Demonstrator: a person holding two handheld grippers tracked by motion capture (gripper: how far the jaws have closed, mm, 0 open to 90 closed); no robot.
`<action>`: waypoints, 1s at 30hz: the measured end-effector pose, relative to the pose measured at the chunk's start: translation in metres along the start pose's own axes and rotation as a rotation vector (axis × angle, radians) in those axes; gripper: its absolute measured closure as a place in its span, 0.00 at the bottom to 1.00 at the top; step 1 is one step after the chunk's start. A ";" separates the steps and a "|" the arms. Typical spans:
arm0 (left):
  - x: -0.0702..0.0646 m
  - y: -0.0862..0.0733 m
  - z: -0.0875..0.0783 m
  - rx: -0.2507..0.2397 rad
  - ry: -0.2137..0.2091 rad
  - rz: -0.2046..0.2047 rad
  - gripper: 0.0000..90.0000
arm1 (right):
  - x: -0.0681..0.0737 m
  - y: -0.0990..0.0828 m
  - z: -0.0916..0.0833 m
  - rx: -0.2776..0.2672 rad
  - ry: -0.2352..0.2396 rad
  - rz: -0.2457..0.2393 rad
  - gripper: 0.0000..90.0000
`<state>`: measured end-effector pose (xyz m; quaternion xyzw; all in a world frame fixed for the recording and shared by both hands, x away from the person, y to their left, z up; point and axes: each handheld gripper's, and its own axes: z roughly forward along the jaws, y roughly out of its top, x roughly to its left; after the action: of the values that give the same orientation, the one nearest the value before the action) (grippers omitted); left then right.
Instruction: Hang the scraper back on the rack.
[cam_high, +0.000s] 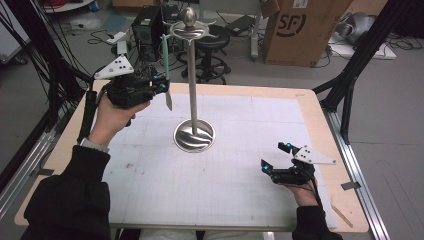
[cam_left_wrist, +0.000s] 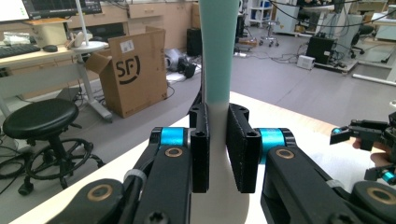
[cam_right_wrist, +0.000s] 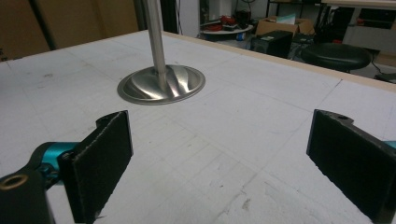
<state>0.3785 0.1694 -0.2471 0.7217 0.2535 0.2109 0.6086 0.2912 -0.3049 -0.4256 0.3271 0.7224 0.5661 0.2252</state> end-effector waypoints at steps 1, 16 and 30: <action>0.000 0.000 0.001 -0.004 0.000 -0.004 0.88 | 0.000 0.000 0.000 -0.004 0.002 -0.003 0.07; -0.001 -0.020 -0.011 -0.037 -0.002 0.001 0.63 | 0.000 -0.001 0.001 0.002 0.004 -0.006 0.07; 0.009 -0.081 -0.033 -0.021 -0.019 -0.044 0.34 | 0.001 -0.002 0.002 0.006 0.011 -0.008 0.07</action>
<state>0.3564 0.2104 -0.3216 0.7114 0.2613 0.1934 0.6230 0.2917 -0.3028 -0.4276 0.3216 0.7266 0.5649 0.2227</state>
